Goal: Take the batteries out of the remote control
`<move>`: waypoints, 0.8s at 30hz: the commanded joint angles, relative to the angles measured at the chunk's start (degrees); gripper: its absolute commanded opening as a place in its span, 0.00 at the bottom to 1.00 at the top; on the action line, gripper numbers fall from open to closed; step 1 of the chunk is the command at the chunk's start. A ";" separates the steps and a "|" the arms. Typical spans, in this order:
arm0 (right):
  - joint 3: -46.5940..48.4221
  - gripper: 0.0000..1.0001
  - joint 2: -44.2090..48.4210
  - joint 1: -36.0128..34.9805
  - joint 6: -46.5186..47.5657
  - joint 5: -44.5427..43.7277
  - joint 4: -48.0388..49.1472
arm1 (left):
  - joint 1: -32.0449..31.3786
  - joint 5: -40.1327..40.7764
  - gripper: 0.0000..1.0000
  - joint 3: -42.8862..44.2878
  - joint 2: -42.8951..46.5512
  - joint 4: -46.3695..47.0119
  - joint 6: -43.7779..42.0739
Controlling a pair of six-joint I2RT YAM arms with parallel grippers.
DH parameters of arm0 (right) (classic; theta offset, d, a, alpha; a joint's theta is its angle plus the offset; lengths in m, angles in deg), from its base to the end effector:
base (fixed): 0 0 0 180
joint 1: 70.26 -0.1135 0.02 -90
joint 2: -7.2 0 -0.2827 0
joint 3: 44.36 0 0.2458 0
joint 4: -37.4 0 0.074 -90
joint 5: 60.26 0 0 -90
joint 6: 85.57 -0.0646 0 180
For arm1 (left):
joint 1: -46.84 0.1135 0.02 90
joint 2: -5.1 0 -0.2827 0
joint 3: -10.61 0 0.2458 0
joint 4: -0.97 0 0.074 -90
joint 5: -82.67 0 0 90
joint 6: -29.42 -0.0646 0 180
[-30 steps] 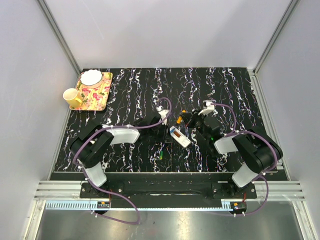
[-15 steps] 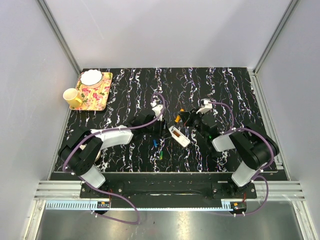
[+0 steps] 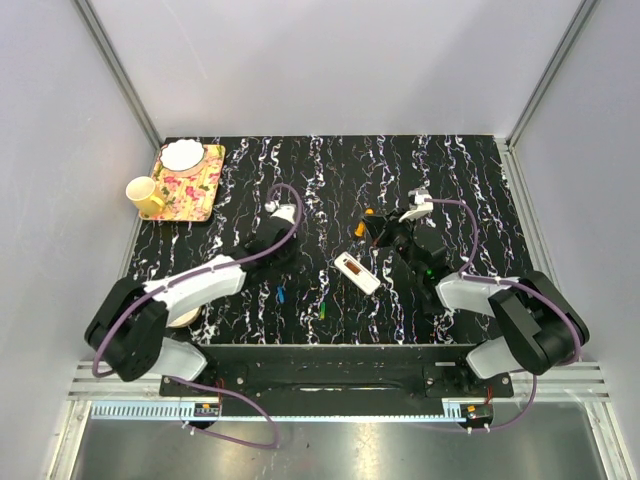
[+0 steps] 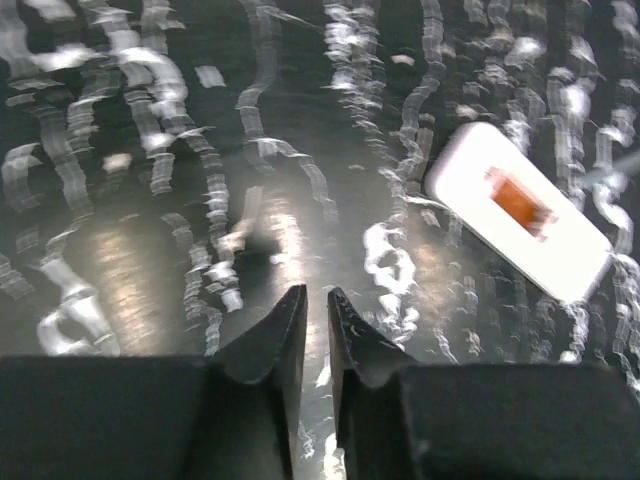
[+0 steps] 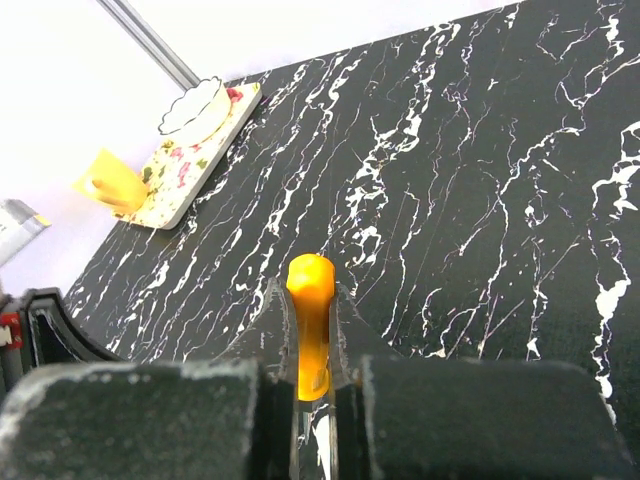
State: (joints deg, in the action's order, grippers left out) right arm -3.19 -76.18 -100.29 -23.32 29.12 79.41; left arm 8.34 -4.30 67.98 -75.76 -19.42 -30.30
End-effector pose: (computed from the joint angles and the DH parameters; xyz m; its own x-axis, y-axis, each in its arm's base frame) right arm 0.2671 0.1536 0.2287 -0.2313 0.4041 -0.8850 -0.4332 0.7718 0.4656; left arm 0.2372 -0.1843 0.1986 -0.7669 -0.0334 -0.6409 0.2376 0.9129 -0.3318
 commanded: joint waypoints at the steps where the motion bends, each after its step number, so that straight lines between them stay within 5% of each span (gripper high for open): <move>1: 0.55 0.00 1.55 -0.57 2.52 -1.31 -1.82 | 0.36 22.17 0.16 3.95 3.34 -21.92 13.78; 6: -0.41 0.00 1.55 -0.57 2.70 -0.78 -1.74 | 0.79 31.42 0.15 -0.43 7.64 -38.28 28.67; 10: -0.86 0.00 1.64 -0.57 2.96 -0.43 -1.82 | 1.76 31.08 0.16 -6.23 8.62 -40.23 35.45; 24: -1.74 0.00 3.65 -0.48 2.79 -0.26 -1.82 | 1.67 21.50 0.10 -6.34 0.09 -27.05 27.82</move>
State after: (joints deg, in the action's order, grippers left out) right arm -4.72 -75.34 -100.29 -21.35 29.16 76.63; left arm 10.09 23.44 61.69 -73.38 -51.07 -1.08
